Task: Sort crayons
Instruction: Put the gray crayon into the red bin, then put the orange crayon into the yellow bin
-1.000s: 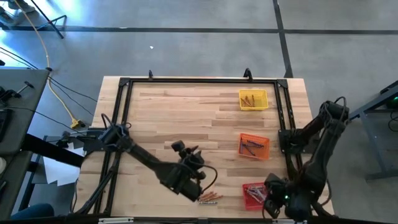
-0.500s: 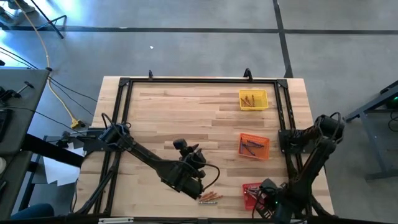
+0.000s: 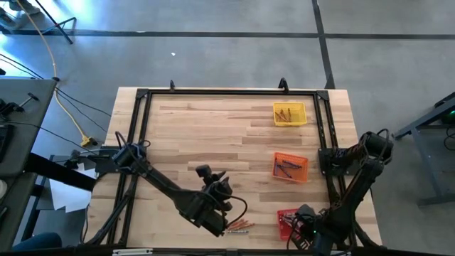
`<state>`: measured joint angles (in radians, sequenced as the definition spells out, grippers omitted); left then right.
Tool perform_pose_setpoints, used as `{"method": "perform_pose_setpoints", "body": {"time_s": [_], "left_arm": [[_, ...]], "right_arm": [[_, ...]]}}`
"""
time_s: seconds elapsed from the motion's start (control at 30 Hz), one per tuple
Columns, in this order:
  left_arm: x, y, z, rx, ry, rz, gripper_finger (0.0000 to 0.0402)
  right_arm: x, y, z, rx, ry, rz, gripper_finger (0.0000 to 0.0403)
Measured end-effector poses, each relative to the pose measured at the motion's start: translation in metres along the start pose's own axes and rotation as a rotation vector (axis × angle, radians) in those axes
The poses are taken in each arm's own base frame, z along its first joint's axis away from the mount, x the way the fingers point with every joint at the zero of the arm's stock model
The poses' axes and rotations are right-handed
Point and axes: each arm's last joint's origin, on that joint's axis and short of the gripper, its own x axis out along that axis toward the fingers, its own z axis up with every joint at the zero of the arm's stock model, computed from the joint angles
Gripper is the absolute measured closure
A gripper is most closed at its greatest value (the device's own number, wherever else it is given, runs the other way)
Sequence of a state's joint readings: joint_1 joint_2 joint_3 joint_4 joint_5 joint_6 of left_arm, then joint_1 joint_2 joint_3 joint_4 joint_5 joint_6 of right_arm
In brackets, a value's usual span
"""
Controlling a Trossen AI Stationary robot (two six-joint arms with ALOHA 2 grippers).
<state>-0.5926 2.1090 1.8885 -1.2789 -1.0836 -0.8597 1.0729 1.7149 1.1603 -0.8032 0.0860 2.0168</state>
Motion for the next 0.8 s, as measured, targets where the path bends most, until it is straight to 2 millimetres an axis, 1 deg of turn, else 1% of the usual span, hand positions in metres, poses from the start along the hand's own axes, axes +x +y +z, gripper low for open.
{"method": "perform_pose_setpoints", "body": {"time_s": [0.27,0.47,0.53,0.63,0.7,0.8], "left_arm": [[-0.002,-0.003,0.0,-0.014,0.011,-0.029,0.0306],[-0.002,-0.004,-0.001,-0.017,0.057,-0.071,0.0306],[-0.002,-0.006,-0.003,0.004,0.109,-0.123,0.0306],[-0.004,-0.011,-0.003,0.032,0.176,-0.233,0.0306],[-0.004,-0.016,0.0,0.036,0.185,-0.309,0.0306],[-0.007,-0.025,0.008,0.023,0.15,-0.427,0.0306]], "right_arm": [[0.0,0.0,0.0,-0.001,0.009,0.0,0.0337],[-0.001,0.0,-0.001,-0.005,0.033,-0.002,0.0332],[-0.005,0.001,-0.001,-0.02,0.039,0.014,0.0332],[-0.015,0.001,0.002,-0.056,-0.002,0.066,0.0332],[-0.023,0.001,0.006,-0.092,-0.075,0.123,0.0332],[-0.034,0.002,0.011,-0.17,-0.206,0.2,0.0332]]}}
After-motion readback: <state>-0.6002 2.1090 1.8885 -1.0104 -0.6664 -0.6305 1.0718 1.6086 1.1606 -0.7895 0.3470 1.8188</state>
